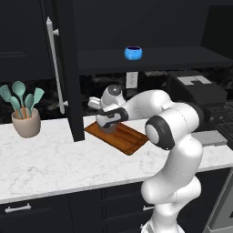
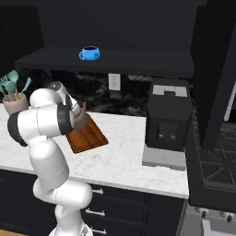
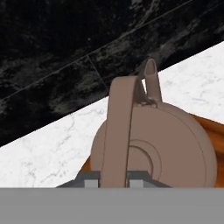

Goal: Pick the kettle from the counter and place it on the tray. Then pick the mug from the cabinet and place it on the tray. Then close the cabinet doors.

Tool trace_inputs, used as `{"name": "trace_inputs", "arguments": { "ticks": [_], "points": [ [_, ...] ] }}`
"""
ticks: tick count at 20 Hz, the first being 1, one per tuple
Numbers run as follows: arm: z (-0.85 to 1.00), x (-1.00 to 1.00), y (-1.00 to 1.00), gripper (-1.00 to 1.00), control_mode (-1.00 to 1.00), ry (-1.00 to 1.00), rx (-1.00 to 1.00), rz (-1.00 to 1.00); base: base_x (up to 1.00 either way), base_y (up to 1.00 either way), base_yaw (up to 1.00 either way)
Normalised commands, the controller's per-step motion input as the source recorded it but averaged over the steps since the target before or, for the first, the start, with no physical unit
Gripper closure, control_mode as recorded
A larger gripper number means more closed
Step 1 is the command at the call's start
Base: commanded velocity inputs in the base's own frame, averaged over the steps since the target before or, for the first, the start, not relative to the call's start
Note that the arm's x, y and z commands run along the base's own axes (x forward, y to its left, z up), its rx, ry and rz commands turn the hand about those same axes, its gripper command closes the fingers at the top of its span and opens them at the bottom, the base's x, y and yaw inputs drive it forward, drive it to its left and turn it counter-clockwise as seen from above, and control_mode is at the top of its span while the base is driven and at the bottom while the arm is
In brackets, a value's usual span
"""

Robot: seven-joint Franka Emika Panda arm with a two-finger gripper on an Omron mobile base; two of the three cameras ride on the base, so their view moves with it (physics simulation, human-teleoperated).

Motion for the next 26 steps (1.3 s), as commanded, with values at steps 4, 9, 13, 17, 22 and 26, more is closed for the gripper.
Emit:
{"name": "trace_inputs", "arguments": {
  "ticks": [4, 9, 13, 17, 22, 26],
  "points": [
    [-0.04, 0.0, -0.04, 1.0, -1.0, 0.0, 0.05, 0.02, 0.0, 0.0, 0.0],
    [-0.12, 0.03, -0.01, 1.0, -1.0, 0.0, 0.04, 0.01, 0.0, 0.0, 0.0],
    [-0.2, 0.0, -0.03, -1.0, -1.0, 0.0, 0.0, 0.02, 0.0, 0.0, 0.0],
    [-0.17, 0.0, -0.02, -1.0, -1.0, 0.0, 0.0, 0.03, 0.0, 0.0, 0.0],
    [-0.1, 0.0, -0.09, -1.0, -1.0, 0.0, 0.0, 0.01, 0.0, 0.0, 0.0],
    [-0.06, 0.0, -0.06, -1.0, -1.0, 0.0, 0.0, 0.0, 0.0, 0.0, 0.0]
  ]
}}
